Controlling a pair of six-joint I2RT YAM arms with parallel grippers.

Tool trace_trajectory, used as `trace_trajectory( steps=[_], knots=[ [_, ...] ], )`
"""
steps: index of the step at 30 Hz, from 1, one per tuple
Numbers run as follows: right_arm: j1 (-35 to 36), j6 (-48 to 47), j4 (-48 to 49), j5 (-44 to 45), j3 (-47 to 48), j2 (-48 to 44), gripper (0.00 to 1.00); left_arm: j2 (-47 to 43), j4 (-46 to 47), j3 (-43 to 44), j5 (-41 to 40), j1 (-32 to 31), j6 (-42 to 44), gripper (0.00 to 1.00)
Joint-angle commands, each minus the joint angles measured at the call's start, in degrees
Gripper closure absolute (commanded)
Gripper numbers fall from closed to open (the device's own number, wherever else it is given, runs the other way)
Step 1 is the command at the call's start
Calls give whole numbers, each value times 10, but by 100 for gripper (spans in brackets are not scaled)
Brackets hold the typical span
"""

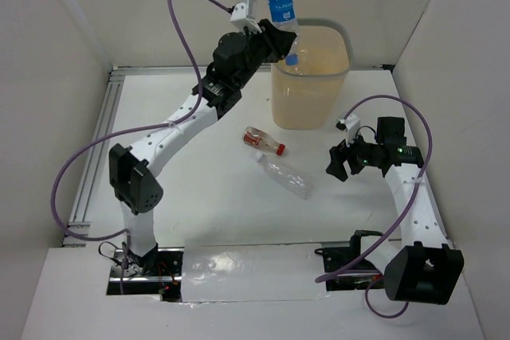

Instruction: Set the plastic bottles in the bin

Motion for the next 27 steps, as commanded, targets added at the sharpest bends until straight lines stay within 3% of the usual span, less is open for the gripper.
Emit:
trace_trajectory(
  steps=[1,5,7,8,12,16,17,20,23,27],
  knots=[
    [5,6,21,8,-4,-15,18,53,72,65,32,11,-62,56],
    [-13,21,32,3,-4,-9,16,142,46,159,32,11,-51,43],
    [-13,29,39,3,-4,-9,14,185,22,205,27,11,-39,28],
    [-13,29,39,3,-4,-9,10,195,16,217,27,11,-39,15],
    [-5,15,28,-11,-4,-9,0,202,11,224,35,23,-39,3],
    [19,15,35,-29,10,26,0,135,19,155,45,23,-20,0],
    [40,15,42,-29,10,40,0,91,25,83,45,18,-3,0],
    [63,20,48,-29,22,64,0,8,17,10,24,4,51,0],
    [99,27,62,-9,27,97,0,-127,-6,-115,7,-24,99,0],
    [138,42,101,31,33,132,0,-297,-86,-295,-30,-46,92,0]
  ],
)
